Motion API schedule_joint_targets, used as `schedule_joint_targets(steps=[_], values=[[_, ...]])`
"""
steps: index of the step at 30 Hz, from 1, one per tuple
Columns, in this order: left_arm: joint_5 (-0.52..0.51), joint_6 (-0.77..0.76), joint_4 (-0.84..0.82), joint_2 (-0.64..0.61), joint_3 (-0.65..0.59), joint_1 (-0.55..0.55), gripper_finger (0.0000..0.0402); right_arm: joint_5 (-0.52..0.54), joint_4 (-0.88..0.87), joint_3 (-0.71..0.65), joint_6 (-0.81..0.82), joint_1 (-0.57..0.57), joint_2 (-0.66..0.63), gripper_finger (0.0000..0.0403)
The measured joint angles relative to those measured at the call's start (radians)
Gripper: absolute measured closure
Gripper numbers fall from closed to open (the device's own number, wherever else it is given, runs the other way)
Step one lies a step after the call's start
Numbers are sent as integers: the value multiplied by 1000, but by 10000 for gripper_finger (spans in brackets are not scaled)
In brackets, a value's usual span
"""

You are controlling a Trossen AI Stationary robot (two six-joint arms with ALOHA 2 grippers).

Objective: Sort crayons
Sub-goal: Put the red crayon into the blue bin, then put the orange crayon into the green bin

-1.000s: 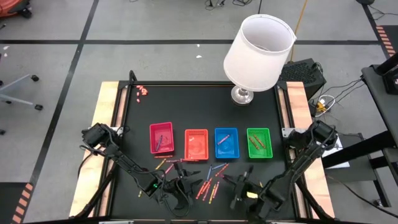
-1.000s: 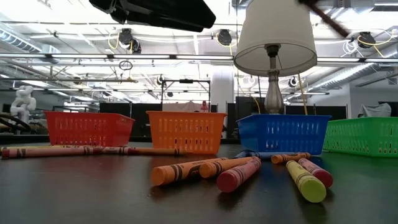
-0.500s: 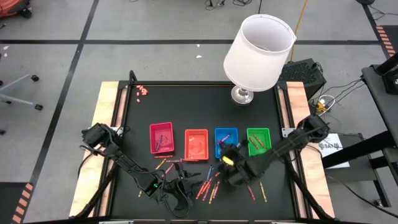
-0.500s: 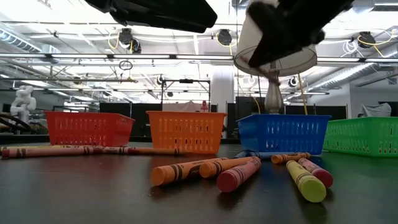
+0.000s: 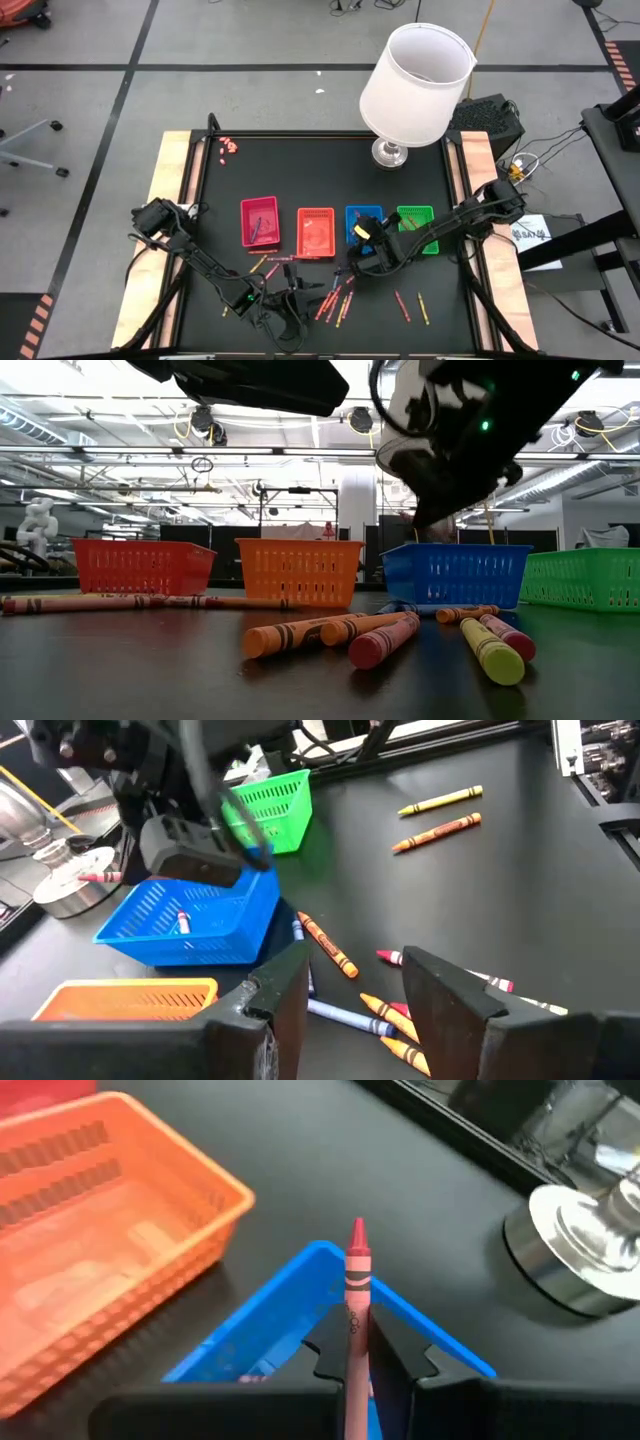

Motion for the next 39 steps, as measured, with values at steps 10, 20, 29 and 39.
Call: schedule_joint_targets(steps=[10, 20, 29, 39], values=[[0, -24, -8, 0, 0, 0, 240, 2, 126, -92, 90, -18, 0, 392], [0, -24, -13, 0, 0, 1, 240, 17, 112, -73, 9, 8, 0, 311], [-1, -50, -15, 0, 0, 2, 240, 84, -62, 73, -138, 164, -39, 269], [-5, -69, -7, 0, 0, 3, 240, -186, -178, 99, -150, 403, -110, 276]])
